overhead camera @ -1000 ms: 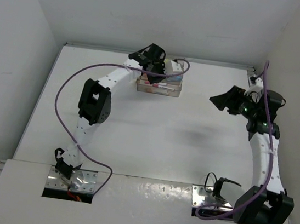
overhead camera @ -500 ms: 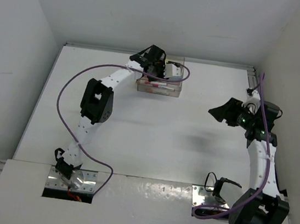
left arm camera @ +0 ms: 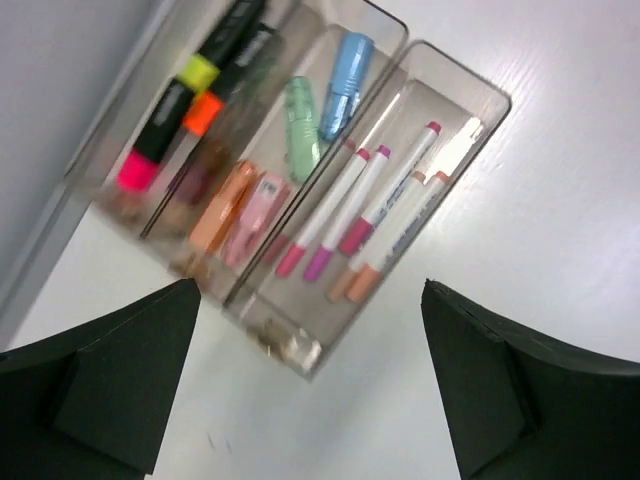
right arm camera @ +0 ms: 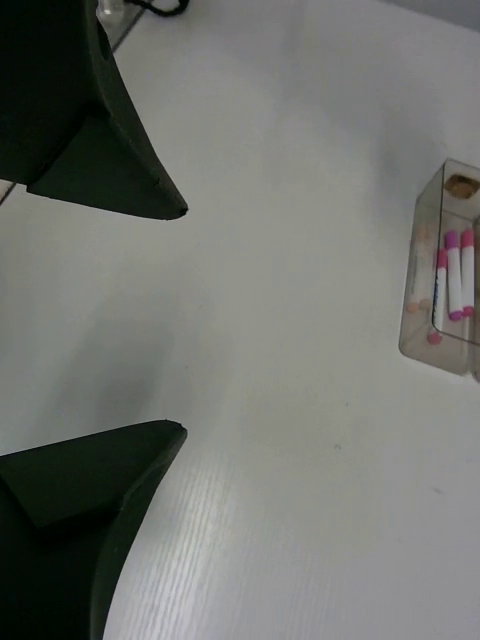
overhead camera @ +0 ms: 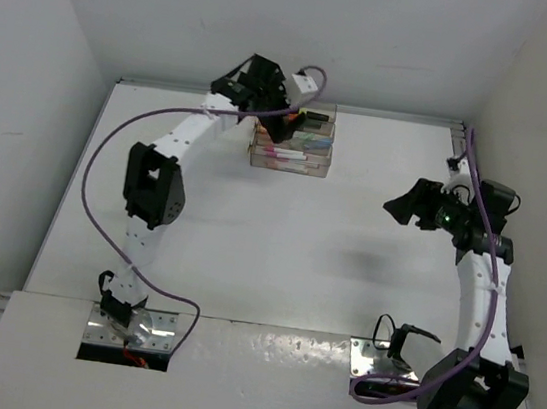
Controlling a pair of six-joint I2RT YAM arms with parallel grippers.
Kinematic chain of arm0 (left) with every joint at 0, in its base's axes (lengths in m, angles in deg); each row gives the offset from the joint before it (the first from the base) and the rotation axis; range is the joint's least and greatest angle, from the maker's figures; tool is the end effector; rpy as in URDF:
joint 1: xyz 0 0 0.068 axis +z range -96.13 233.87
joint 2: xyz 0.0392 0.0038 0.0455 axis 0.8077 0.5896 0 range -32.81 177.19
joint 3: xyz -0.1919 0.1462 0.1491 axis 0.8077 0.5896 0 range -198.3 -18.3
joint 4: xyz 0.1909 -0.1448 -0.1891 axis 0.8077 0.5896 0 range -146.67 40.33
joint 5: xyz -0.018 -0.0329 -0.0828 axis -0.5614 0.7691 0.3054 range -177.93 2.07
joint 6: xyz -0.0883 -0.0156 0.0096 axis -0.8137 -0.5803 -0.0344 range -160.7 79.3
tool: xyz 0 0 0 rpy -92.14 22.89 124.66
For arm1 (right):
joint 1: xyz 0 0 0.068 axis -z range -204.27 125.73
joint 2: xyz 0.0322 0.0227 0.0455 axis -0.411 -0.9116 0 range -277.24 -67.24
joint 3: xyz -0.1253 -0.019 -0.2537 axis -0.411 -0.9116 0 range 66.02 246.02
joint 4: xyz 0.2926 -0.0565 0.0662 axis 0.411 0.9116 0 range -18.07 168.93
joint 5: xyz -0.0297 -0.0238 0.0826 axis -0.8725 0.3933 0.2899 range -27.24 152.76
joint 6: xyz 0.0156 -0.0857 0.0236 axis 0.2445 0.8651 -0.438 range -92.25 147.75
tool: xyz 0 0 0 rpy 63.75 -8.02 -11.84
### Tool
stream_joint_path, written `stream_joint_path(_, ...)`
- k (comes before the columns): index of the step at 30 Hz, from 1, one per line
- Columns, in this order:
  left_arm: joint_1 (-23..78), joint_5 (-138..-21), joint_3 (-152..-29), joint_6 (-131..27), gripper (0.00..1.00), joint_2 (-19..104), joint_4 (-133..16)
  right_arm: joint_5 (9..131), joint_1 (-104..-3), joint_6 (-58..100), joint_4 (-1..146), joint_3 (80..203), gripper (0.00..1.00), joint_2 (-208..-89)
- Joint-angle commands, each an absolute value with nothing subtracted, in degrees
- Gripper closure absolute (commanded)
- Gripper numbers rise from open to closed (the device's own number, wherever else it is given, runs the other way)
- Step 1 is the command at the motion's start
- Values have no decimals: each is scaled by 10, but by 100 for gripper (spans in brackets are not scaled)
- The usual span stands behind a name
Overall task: Sort the stationery into containers
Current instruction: Reset both arms
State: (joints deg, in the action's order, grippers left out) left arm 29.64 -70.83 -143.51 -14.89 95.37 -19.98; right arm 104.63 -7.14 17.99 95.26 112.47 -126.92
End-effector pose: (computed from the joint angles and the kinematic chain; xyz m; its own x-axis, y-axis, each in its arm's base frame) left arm 0.5377 -0.2680 0.2781 -0.2633 0.5749 -0.7747 0.7924 0.5870 0.1662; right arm 0.2893 -0.0329 0.2629 -0.6107 0.3202 -0.7242 -0.1922 0.8273 0.5279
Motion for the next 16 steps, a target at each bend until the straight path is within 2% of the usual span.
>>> stream_joint_path(1,344,-685,-1397,-334,0,793,-146,981,-61,273,1030,1186,20,-1275)
stream_joint_path(4,365,-790,-1279,-348,0,723,-90,944,-48,298,1056,1189,17,-1288)
stream_joint_path(6,394,-861,-1140,-359,0,649,-114,936,-44,303,1061,1181,17,-1289)
stream_joint_path(8,436,-863,-1011,-358,0,594,-142,935,-38,303,1050,1149,16,-1286)
stream_joint_path(11,484,-849,-904,-351,0,501,-177,937,-38,301,1030,1106,16,-1281)
stream_joint_path(16,538,-837,-845,-341,0,409,-197,941,-37,303,1017,1079,16,-1283)
